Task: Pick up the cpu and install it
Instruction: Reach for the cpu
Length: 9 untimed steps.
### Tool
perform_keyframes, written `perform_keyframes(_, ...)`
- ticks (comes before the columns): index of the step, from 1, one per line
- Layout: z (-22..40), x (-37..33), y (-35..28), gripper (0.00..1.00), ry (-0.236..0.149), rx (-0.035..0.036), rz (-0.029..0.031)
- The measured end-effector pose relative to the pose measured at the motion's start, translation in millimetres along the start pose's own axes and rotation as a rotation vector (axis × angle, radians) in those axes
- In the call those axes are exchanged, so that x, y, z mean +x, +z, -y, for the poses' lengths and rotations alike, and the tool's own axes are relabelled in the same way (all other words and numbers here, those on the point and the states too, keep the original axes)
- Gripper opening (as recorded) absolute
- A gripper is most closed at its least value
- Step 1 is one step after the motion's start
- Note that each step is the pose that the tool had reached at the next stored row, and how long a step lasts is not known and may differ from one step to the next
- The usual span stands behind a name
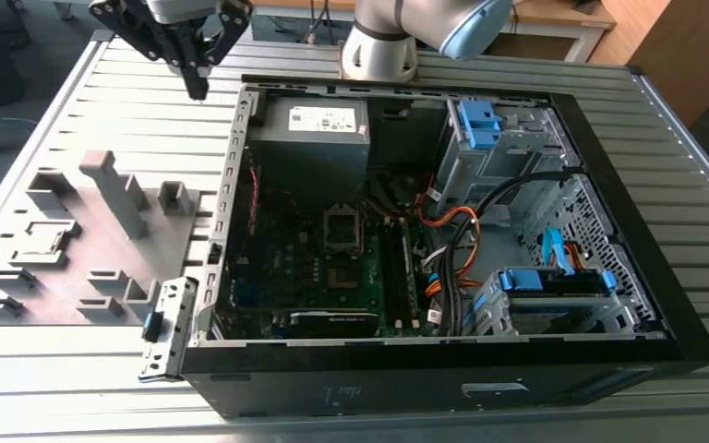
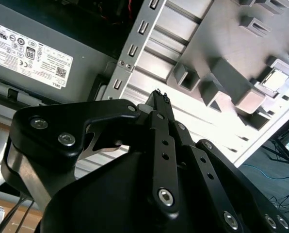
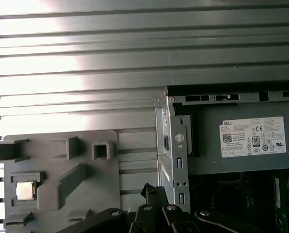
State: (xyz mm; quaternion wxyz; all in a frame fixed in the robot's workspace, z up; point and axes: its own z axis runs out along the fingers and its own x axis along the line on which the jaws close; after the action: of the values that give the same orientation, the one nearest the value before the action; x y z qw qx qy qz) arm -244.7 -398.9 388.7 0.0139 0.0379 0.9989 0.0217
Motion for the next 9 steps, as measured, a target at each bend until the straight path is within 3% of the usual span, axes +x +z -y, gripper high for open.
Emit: perform_keyframes(9, 1.5, 19.4, 0.9, 0.11, 0.000, 0.0000, 0.0002)
